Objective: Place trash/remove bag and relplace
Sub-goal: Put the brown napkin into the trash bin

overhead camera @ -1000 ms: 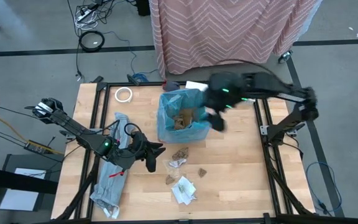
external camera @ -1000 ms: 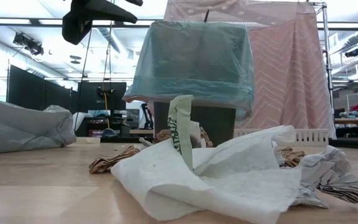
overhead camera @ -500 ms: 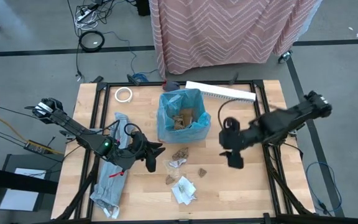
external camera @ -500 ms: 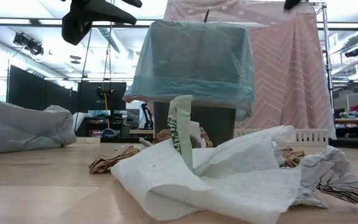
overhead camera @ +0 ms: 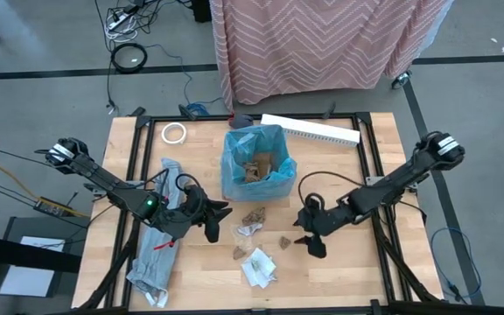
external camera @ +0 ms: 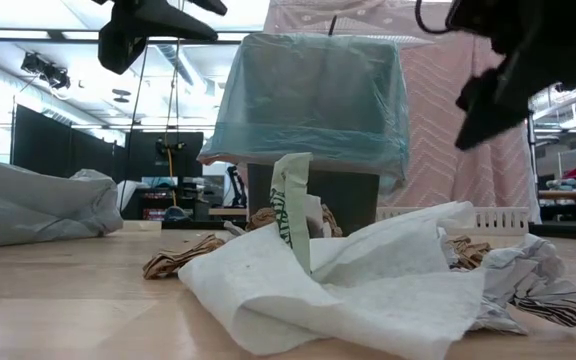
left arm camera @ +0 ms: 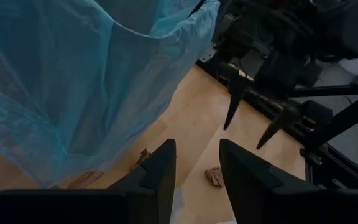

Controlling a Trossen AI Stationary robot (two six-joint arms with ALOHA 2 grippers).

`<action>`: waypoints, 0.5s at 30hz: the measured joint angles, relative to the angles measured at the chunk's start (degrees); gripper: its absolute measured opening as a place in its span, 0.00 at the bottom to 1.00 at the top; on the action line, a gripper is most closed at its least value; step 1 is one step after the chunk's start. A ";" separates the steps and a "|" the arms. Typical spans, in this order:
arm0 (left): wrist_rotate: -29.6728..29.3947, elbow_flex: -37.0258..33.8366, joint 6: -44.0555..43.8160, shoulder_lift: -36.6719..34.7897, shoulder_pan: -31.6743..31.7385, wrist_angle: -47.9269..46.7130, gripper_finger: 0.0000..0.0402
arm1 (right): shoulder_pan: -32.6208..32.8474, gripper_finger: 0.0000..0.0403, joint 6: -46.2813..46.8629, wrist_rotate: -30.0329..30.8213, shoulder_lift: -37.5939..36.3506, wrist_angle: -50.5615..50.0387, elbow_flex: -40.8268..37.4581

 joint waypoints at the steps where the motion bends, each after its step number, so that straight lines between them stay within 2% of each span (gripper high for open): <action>1: 0.08 0.00 -0.06 0.00 0.00 -0.05 0.33 | 0.08 0.68 -0.48 -0.53 1.18 1.00 -0.02; 6: 0.19 -0.01 -0.17 0.00 0.00 -0.32 0.33 | 0.42 0.70 -3.58 -3.02 8.19 6.12 1.13; 15: 0.35 -0.01 -0.36 0.00 0.00 -0.67 0.33 | -0.35 0.69 -1.64 -2.82 17.22 9.25 1.58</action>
